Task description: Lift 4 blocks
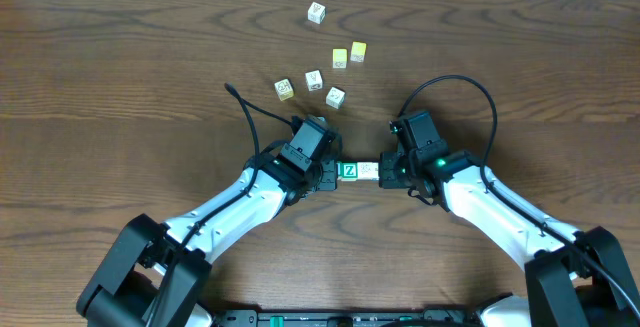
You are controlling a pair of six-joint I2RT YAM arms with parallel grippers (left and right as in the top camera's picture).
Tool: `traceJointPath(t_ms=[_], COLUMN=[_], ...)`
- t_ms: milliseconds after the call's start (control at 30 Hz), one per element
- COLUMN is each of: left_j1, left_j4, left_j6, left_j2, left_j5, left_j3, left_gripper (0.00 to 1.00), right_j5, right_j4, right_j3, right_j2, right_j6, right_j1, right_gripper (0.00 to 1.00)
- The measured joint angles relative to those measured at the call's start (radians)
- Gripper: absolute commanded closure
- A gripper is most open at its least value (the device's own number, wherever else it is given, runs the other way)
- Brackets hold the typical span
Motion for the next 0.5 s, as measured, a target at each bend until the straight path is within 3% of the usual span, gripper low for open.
traceJointPath(t_ms=[500], left_j1=[0.0], left_j4=[0.0], left_j6=[-0.009], left_j2=[0.0], left_j5=[-0.008], left_j3=[0.0], left_gripper=[0.93], right_j5=[0.004], right_j4=[-0.005], right_j3=[0.001], right_j2=[-0.05], right_j6=[0.0], right_j1=[0.0], right_gripper=[0.99])
